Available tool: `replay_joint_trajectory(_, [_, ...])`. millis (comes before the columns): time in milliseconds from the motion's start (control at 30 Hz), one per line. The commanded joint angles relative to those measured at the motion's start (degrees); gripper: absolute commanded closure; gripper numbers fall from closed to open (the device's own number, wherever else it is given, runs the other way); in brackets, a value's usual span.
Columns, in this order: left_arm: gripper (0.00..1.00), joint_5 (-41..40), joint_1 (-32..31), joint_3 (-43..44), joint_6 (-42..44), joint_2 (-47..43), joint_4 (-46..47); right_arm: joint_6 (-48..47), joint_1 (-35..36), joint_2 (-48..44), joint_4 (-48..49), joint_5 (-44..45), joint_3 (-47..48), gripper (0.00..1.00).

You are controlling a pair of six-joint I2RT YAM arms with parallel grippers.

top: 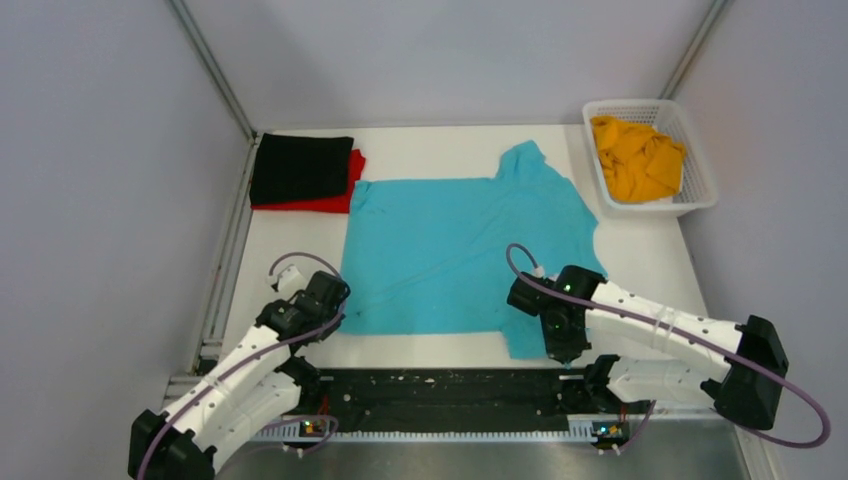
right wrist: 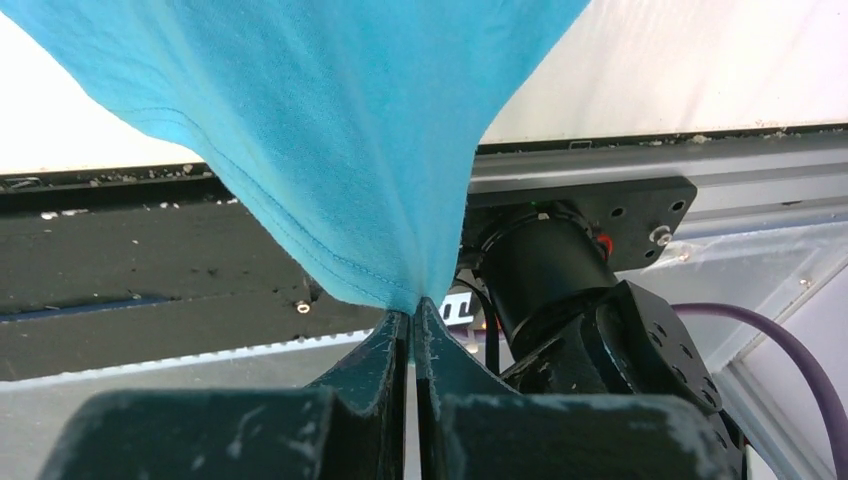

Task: Fold and stack the t-shirts
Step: Fold the flattened tshirt in 1/3 of the way

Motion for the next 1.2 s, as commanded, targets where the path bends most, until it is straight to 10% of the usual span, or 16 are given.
replay_joint_trajectory(0, [1.0, 1.1, -0.1, 1.2, 0.8, 0.5, 3.8, 2.4, 0.7, -2.9, -0.6, 3.8, 2.8, 1.0])
replay_joint_trajectory(500, [1.0, -0.1, 4.5, 11.8, 7.8, 16.2, 20.5, -11.0, -15.7, 1.6, 25.4, 19.4, 10.5, 1.0])
replay_joint_trajectory(1167, [1.0, 5.0, 17.8, 27.0, 12.9, 42.4, 29.8, -28.5, -37.8, 29.6, 46.7, 7.0, 25.4, 1.0])
